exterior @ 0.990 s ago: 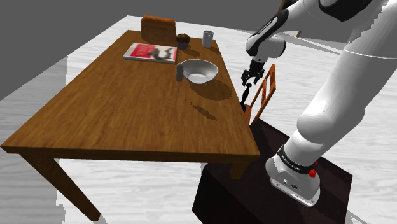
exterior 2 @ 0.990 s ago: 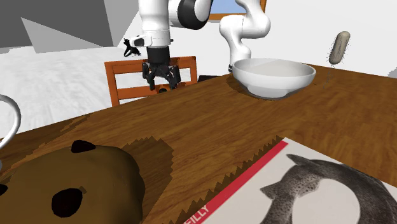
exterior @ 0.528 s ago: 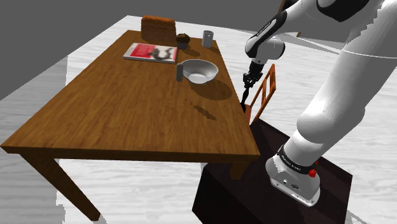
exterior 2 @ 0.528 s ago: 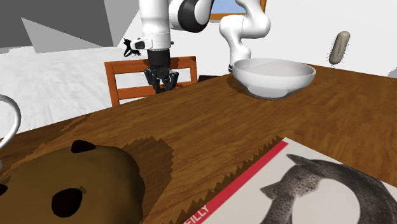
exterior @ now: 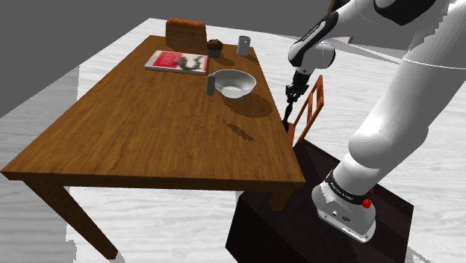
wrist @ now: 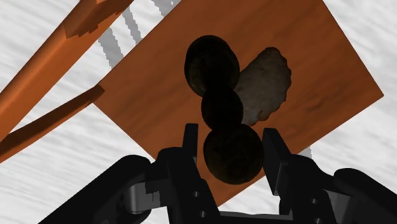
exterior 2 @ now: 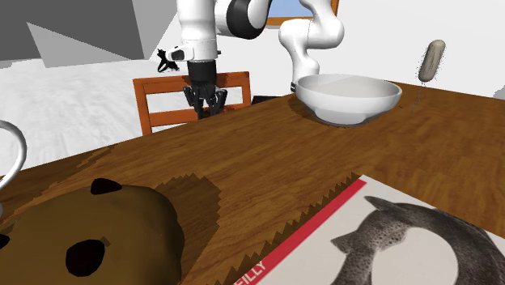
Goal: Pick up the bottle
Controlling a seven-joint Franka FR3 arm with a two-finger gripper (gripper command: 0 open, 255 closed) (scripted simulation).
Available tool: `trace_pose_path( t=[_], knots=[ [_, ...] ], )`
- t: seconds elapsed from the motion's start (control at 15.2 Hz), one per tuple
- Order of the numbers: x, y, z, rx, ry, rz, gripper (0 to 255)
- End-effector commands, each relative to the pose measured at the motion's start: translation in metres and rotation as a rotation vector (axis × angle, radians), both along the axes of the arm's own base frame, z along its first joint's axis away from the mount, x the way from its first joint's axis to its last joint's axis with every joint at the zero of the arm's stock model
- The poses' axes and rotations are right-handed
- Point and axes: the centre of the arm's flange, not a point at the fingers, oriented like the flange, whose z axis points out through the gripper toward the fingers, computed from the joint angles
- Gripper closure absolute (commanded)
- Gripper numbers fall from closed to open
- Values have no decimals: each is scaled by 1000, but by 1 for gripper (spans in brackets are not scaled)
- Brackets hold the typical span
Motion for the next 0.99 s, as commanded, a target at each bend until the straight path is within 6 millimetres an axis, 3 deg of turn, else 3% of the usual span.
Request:
trace_pose_path(
  t=[0.0, 0.79, 0.92],
  knots=[
    [0, 0, 10, 0, 0, 0, 255],
    [0, 0, 73, 0, 0, 0, 255],
    [0, 0, 74, 0, 0, 0, 255]
  ],
)
